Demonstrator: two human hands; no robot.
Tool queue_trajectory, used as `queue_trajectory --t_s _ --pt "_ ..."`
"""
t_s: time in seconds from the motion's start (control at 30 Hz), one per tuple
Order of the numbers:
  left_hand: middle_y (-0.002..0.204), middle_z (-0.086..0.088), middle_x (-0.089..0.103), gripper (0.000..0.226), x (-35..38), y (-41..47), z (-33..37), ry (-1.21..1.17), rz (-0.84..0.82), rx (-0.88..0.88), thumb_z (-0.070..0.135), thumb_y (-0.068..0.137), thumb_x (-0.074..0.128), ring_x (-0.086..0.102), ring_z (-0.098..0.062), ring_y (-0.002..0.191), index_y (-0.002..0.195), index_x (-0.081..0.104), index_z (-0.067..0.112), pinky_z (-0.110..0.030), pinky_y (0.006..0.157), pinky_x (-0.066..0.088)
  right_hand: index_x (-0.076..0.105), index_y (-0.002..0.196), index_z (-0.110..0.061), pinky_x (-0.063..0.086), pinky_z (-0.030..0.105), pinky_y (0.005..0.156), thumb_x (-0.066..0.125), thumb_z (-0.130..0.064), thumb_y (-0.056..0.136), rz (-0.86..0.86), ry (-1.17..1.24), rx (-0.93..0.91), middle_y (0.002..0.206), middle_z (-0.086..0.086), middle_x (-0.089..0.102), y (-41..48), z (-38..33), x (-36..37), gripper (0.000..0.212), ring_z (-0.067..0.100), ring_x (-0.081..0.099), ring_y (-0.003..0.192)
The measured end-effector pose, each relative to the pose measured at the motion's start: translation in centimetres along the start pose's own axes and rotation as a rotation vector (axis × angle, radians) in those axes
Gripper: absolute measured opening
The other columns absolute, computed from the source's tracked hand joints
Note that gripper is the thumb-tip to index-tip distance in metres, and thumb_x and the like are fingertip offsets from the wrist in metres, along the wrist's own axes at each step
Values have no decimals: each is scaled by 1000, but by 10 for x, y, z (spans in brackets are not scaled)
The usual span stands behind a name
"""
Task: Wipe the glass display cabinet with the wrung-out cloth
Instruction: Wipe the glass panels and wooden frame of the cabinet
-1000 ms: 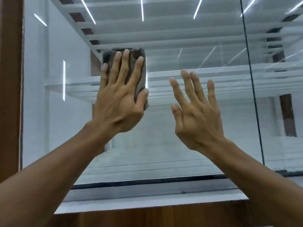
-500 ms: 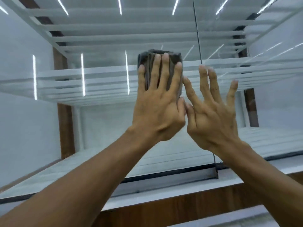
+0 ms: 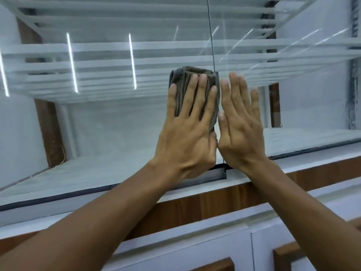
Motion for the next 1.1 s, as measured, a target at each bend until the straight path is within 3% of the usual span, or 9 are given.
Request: queue_trajectory --t_s 0.13,0.33,0.77,1.1 --pt "173 -19 1 74 -5 -9 -12 19 15 65 41 103 33 -2 -32 161 166 9 9 -58 128 2 18 159 4 7 63 126 28 -19 104 -35 -44 -16 168 24 16 -9 -13 4 60 38 12 158" --pt "173 -18 5 69 -18 -26 -43 38 59 25 39 106 31 1 -31 161 165 13 10 -57 129 5 21 157 8 8 60 127 30 -18 101 -10 -42 -78 166 26 20 2 -49 19 61 39 14 156" --pt "172 -21 7 70 -76 -118 -187 123 85 -126 38 104 32 4 -34 160 164 16 5 -61 127 11 18 159 3 4 58 128 27 -23 102 -75 79 -267 169 21 15 43 -208 84 63 32 9 159" --pt "172 -20 5 68 -114 -182 -272 117 68 -260 35 105 28 2 -34 161 164 14 5 -62 127 10 16 161 -1 0 71 122 19 -33 106 -112 25 -361 170 19 10 63 -314 125 64 37 3 158"
Point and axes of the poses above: each hand's wrist, its own y-axis towards the middle knuckle, its own x-axis out of the palm, z = x × y, the point moved 2 cm from there along y, towards the middle knuckle
